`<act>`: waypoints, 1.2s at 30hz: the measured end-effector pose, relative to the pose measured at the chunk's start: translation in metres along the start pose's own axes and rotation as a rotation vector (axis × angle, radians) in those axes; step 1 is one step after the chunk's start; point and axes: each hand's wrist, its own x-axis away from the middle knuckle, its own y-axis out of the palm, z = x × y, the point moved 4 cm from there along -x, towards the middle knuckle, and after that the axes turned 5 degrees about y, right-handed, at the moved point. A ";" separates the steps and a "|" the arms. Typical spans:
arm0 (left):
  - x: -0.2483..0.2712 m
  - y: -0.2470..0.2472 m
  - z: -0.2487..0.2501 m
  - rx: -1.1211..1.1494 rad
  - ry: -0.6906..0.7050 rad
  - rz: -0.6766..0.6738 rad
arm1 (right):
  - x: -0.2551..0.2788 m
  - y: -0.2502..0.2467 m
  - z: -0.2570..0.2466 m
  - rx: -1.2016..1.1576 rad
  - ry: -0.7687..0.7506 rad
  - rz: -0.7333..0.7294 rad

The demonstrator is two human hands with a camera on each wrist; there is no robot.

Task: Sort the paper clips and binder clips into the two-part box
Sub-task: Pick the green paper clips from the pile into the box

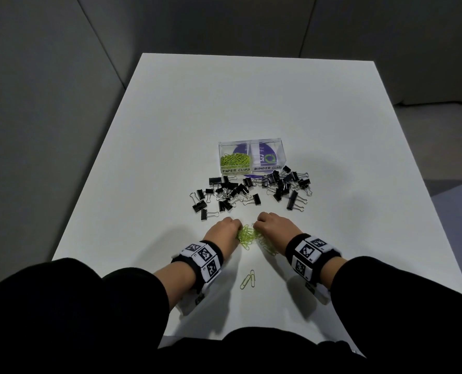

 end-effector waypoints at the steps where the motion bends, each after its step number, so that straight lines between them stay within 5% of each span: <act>1: 0.000 -0.001 -0.001 -0.002 0.011 -0.003 | 0.000 0.000 0.001 -0.006 -0.005 -0.003; 15: -0.007 -0.024 -0.003 0.037 0.160 0.047 | -0.003 -0.031 0.025 -0.382 0.016 0.148; 26: -0.042 -0.141 -0.010 0.123 0.279 0.475 | -0.067 -0.140 0.037 -0.555 0.114 0.417; 31: -0.080 -0.176 -0.029 0.126 0.210 0.563 | -0.135 -0.143 0.029 -0.367 0.156 0.283; 36: -0.116 -0.173 -0.031 0.138 0.206 0.505 | -0.143 -0.119 0.023 -0.237 0.109 0.084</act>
